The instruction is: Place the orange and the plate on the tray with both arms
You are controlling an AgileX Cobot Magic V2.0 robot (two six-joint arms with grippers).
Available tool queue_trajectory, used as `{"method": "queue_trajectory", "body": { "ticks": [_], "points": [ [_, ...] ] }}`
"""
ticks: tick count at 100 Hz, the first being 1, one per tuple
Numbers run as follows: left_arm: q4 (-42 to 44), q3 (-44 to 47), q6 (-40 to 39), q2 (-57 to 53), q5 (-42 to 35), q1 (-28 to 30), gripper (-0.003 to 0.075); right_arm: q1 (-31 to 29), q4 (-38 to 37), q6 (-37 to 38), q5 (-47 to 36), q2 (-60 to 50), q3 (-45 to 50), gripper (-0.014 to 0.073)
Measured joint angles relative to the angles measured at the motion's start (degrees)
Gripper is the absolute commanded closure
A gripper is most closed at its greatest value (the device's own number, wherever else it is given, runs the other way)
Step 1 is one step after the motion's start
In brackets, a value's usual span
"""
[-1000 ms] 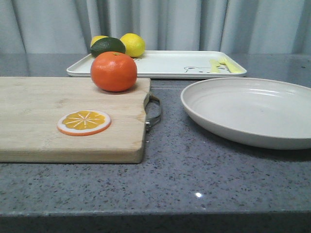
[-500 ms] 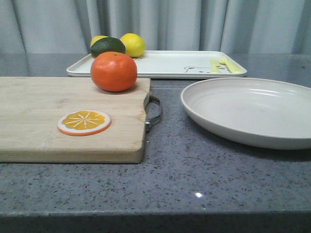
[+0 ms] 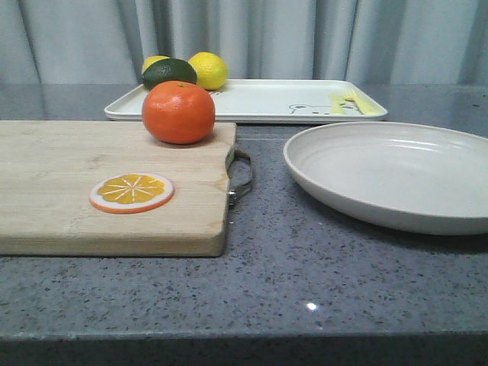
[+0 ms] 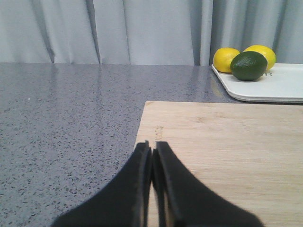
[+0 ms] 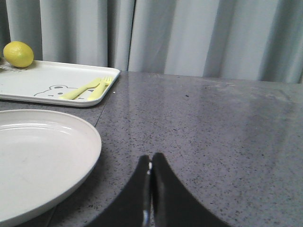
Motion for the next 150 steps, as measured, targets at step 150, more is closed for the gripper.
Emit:
{"method": "queue_trajectory", "body": {
  "ticks": [150],
  "points": [
    [0.00, -22.72, 0.00, 20.85, -0.99, 0.00, 0.0741, 0.00, 6.11, 0.00, 14.02, 21.74, -24.52, 0.0657]
  ]
}}
